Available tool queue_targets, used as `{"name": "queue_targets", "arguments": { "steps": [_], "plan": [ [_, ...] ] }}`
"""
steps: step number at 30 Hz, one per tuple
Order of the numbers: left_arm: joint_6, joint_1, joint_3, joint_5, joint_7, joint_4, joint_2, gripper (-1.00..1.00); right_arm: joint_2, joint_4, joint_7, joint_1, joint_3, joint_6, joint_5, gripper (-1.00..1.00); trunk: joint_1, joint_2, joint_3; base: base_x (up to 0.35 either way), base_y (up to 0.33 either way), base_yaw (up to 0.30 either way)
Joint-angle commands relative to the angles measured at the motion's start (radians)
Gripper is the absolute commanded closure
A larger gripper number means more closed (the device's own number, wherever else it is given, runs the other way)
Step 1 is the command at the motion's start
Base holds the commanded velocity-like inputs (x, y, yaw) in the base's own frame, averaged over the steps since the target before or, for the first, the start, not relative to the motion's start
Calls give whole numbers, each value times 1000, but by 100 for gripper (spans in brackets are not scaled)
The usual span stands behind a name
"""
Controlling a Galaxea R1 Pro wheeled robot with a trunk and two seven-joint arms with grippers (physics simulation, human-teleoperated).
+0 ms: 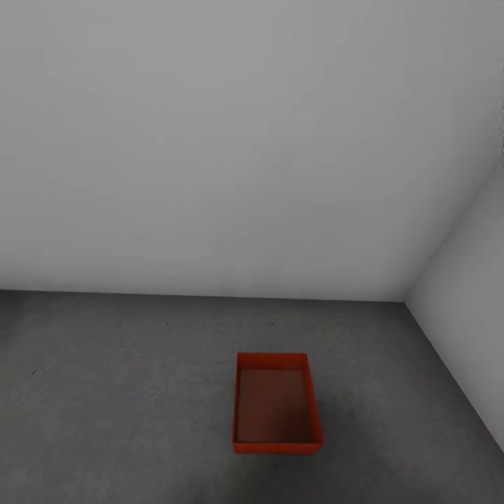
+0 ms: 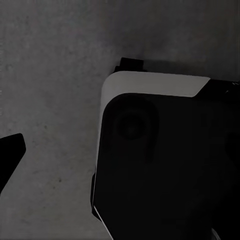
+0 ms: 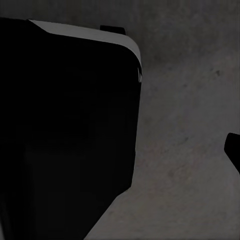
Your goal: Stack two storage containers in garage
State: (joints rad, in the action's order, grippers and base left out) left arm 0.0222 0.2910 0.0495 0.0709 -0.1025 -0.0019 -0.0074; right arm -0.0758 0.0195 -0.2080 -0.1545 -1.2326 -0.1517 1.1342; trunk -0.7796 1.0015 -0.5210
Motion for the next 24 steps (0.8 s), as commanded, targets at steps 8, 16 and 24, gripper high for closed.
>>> {"name": "queue_targets", "arguments": {
  "steps": [8,16,24],
  "plan": [
    [2,0,4,7,-2,0,0,-100,-2,2,-1,0,-8,-3,9,-100,0,1,12,0,0,0],
    [2,0,4,7,0,0,0,-100,-2,2,-1,0,-9,-2,8,-100,0,1,25,0,0,0],
    [1,-2,4,7,4,0,7,-100,-4,2,0,0,-10,-2,7,-100,0,1,38,0,0,0]
  ]
}}
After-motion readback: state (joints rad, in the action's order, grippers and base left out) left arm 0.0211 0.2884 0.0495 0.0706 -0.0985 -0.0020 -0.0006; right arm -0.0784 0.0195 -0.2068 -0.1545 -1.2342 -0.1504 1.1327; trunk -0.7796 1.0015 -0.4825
